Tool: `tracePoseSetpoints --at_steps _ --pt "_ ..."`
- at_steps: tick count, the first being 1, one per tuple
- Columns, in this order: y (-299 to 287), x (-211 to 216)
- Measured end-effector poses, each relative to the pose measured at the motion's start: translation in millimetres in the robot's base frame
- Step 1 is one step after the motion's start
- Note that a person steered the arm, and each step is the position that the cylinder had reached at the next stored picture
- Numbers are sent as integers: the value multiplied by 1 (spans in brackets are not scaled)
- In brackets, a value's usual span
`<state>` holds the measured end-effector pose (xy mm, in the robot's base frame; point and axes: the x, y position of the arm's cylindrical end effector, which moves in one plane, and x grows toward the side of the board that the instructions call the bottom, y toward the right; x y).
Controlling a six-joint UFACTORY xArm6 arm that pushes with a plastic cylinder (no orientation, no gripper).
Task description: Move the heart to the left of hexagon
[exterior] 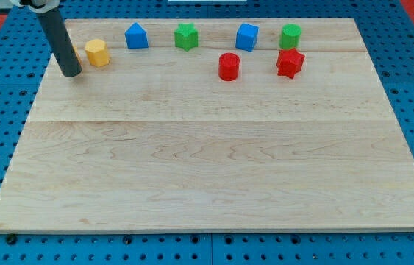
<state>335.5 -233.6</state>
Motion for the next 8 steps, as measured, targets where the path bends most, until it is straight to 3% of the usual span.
tracePoseSetpoints --at_steps 5,7,8 --pt "46 -2" --pt "86 19" --pt "81 -12"
